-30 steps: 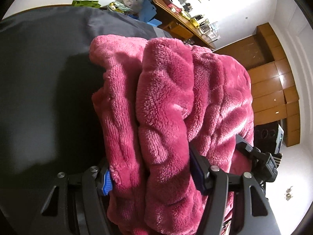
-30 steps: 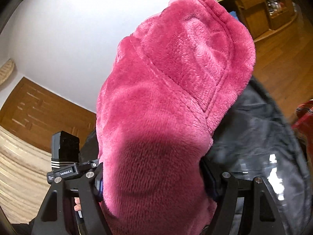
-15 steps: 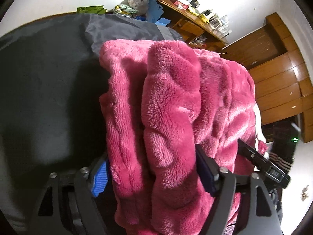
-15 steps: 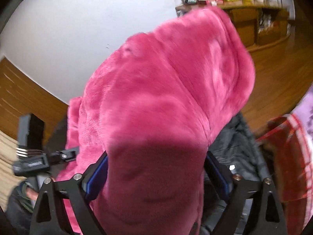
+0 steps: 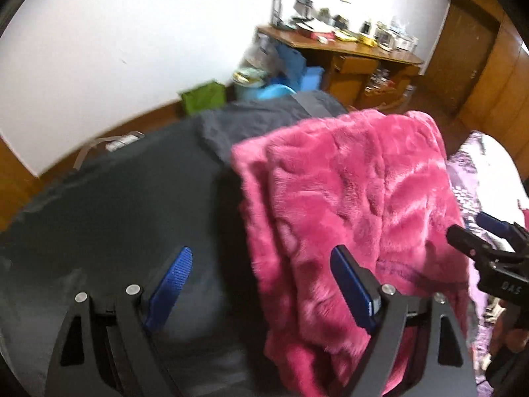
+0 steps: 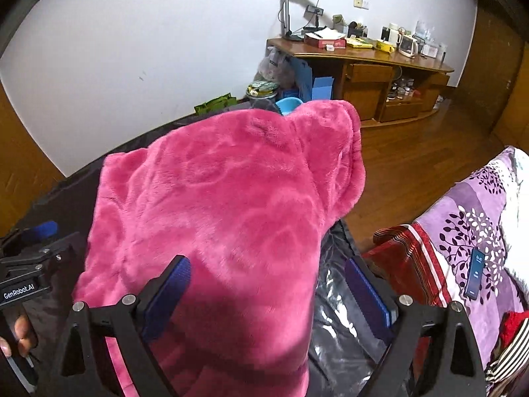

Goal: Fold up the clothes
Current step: 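Open both grippers and release the folded robe onto the black cover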

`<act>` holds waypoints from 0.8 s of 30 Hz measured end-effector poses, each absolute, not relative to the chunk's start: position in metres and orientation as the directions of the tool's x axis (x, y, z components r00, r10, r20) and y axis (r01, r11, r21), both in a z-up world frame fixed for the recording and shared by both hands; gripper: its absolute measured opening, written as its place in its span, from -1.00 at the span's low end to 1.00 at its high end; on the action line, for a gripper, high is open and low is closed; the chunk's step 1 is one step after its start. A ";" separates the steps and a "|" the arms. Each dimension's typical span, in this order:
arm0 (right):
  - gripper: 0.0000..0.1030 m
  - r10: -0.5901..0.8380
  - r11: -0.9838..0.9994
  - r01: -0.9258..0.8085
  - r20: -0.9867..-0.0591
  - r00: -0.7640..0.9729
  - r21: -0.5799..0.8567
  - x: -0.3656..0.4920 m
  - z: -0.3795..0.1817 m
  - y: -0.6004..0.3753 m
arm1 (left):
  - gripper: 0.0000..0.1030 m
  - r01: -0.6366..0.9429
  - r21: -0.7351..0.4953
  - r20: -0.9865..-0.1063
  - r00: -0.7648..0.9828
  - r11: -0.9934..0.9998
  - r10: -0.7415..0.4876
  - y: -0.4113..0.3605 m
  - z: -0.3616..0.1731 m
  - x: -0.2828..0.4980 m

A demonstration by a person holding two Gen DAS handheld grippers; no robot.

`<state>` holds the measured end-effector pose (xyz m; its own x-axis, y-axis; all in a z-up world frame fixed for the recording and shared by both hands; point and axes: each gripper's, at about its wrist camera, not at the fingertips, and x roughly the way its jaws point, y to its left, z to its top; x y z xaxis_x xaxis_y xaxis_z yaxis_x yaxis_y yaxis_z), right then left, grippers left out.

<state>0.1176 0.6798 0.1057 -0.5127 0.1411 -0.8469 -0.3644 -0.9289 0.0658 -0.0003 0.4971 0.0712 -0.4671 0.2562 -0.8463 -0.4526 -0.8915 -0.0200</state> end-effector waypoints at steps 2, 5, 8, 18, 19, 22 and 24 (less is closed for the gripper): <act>0.86 0.141 -0.929 -0.363 -0.846 -0.514 0.066 0.128 0.108 0.686 | 0.71 -0.432 -0.008 -0.832 -0.497 -0.902 0.245 0.488 0.078 0.008; 0.86 0.141 -0.936 -0.346 -0.841 -0.522 0.058 0.105 0.088 0.690 | 0.71 -0.399 -0.022 -0.826 -0.509 -0.917 0.241 0.481 0.083 0.014; 0.86 0.153 -0.944 -0.329 -0.835 -0.529 0.036 0.103 0.084 0.686 | 0.71 -0.376 -0.039 -0.825 -0.511 -0.926 0.242 0.467 0.089 0.025; 0.86 0.191 -0.950 -0.311 -0.816 -0.545 -0.015 0.138 0.104 0.655 | 0.71 -0.439 0.001 -0.802 -0.537 -0.898 0.262 0.455 0.109 0.085; 0.86 0.198 -0.949 -0.314 -0.814 -0.546 -0.020 0.142 0.108 0.652 | 0.71 -0.452 -0.004 -0.800 -0.533 -0.892 0.274 0.454 0.112 0.090; 0.86 0.228 -0.941 -0.337 -0.806 -0.546 -0.038 0.157 0.119 0.641 | 0.71 -0.488 -0.039 -0.797 -0.510 -0.872 0.322 0.449 0.119 0.105; 0.86 0.250 -0.933 -0.358 -0.802 -0.543 -0.049 0.168 0.125 0.635 | 0.71 -0.503 -0.078 -0.798 -0.486 -0.861 0.356 0.445 0.123 0.112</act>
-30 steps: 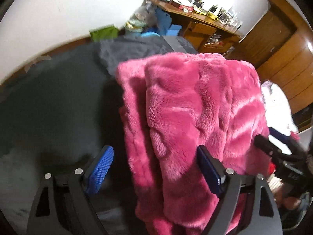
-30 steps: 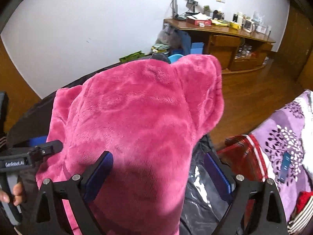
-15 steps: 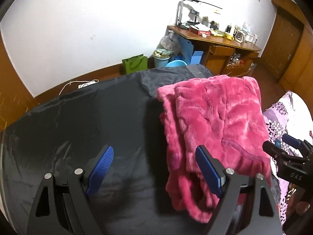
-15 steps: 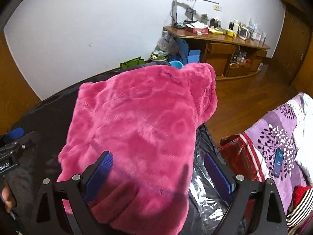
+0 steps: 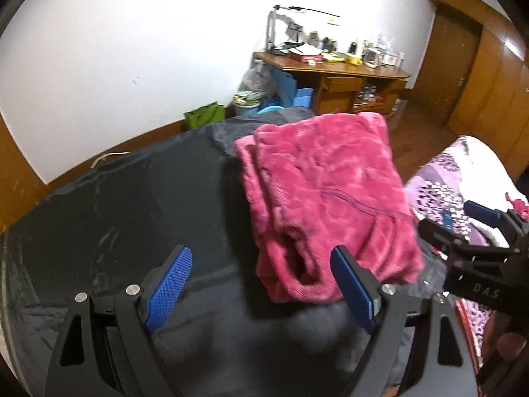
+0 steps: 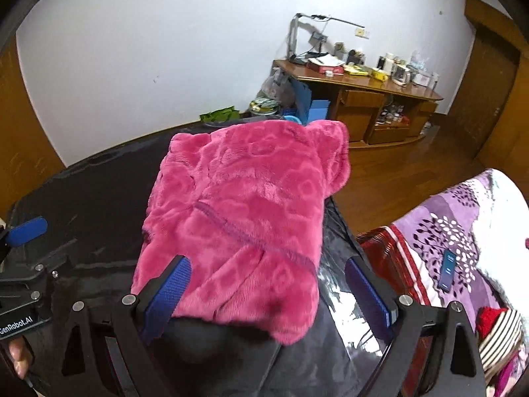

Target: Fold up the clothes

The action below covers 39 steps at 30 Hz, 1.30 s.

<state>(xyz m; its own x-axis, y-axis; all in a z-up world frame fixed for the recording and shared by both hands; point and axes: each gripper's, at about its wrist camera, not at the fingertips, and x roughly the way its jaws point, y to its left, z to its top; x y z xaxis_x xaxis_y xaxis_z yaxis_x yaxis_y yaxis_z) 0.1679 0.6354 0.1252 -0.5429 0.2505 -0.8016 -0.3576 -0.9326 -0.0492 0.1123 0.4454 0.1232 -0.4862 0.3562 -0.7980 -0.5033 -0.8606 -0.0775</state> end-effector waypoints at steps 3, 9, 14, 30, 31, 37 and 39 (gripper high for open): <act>0.86 0.287 -0.918 -0.390 -0.797 -0.531 -0.071 0.182 0.133 0.626 | 0.71 -0.525 -0.098 -0.793 -0.472 -0.845 0.385 0.439 0.130 0.126; 0.86 0.331 -0.902 -0.421 -0.780 -0.531 -0.097 0.211 0.151 0.604 | 0.71 -0.570 -0.085 -0.770 -0.483 -0.817 0.417 0.432 0.148 0.153; 0.86 0.355 -0.889 -0.447 -0.767 -0.534 -0.101 0.236 0.163 0.596 | 0.71 -0.603 -0.097 -0.742 -0.486 -0.792 0.461 0.427 0.168 0.175; 0.86 0.402 -0.857 -0.506 -0.743 -0.534 -0.100 0.266 0.185 0.597 | 0.74 -0.651 -0.141 -0.725 -0.445 -0.746 0.526 0.447 0.196 0.187; 0.86 0.402 -0.856 -0.507 -0.745 -0.533 -0.100 0.265 0.185 0.597 | 0.74 -0.650 -0.137 -0.726 -0.447 -0.747 0.523 0.448 0.195 0.186; 0.86 0.395 -0.860 -0.499 -0.753 -0.526 -0.103 0.256 0.182 0.595 | 0.75 -0.650 -0.106 -0.717 -0.474 -0.752 0.511 0.449 0.194 0.184; 0.86 0.392 -0.862 -0.496 -0.755 -0.525 -0.103 0.253 0.180 0.594 | 0.74 -0.650 -0.094 -0.712 -0.485 -0.754 0.507 0.449 0.194 0.183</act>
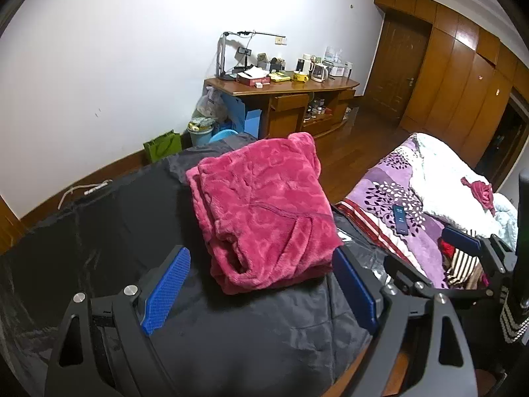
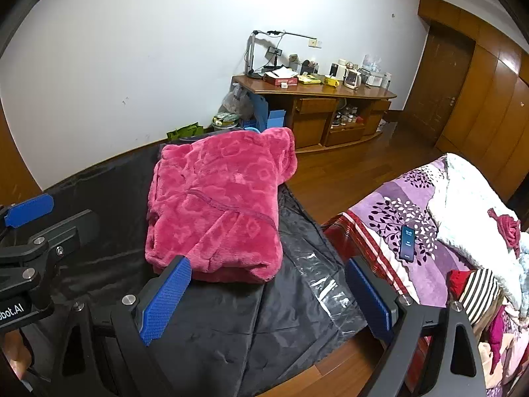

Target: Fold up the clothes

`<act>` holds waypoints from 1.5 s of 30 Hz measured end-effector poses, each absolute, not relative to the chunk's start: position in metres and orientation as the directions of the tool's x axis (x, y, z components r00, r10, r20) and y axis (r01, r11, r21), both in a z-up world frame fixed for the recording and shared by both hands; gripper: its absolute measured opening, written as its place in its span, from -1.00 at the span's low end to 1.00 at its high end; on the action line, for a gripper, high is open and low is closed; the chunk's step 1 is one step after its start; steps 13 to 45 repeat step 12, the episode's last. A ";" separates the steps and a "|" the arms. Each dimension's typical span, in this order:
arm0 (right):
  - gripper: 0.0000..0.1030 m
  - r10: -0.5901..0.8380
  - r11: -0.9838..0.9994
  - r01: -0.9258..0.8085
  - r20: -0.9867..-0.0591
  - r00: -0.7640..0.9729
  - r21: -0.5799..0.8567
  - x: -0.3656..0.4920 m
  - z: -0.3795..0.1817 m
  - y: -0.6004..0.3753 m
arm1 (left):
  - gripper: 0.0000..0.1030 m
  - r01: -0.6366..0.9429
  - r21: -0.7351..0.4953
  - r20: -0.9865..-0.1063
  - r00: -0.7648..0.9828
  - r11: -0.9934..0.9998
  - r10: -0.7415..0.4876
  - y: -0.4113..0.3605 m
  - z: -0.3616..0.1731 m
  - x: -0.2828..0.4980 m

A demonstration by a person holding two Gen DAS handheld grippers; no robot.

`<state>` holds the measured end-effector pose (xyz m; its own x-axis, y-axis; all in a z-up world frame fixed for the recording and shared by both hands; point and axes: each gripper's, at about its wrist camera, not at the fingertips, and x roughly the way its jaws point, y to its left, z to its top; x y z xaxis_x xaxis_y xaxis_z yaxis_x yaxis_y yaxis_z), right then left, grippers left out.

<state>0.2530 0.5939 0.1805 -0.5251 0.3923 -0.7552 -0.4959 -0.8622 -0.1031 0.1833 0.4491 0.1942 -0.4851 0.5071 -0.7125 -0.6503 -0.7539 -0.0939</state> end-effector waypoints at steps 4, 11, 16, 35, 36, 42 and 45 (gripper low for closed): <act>0.86 0.385 -0.868 -0.485 -0.760 -0.524 -0.105 0.247 0.178 0.591 | 0.74 -0.651 -0.064 -0.699 -0.512 -0.756 0.500 0.445 0.196 0.183; 0.86 0.378 -0.871 -0.480 -0.766 -0.520 -0.104 0.240 0.175 0.590 | 0.75 -0.641 -0.057 -0.702 -0.519 -0.765 0.487 0.442 0.194 0.175; 0.86 0.377 -0.871 -0.481 -0.766 -0.520 -0.102 0.240 0.175 0.590 | 0.75 -0.639 -0.059 -0.705 -0.517 -0.767 0.485 0.441 0.193 0.173; 0.86 0.377 -0.871 -0.481 -0.766 -0.520 -0.102 0.240 0.175 0.590 | 0.75 -0.639 -0.059 -0.705 -0.517 -0.767 0.485 0.441 0.193 0.173; 0.86 0.377 -0.871 -0.481 -0.766 -0.520 -0.102 0.240 0.175 0.590 | 0.75 -0.639 -0.059 -0.705 -0.517 -0.767 0.485 0.441 0.193 0.173; 0.86 0.377 -0.871 -0.481 -0.766 -0.520 -0.102 0.240 0.175 0.590 | 0.75 -0.639 -0.059 -0.705 -0.517 -0.767 0.485 0.441 0.193 0.173; 0.86 0.377 -0.871 -0.481 -0.766 -0.520 -0.102 0.240 0.175 0.590 | 0.75 -0.639 -0.059 -0.705 -0.517 -0.767 0.485 0.441 0.193 0.173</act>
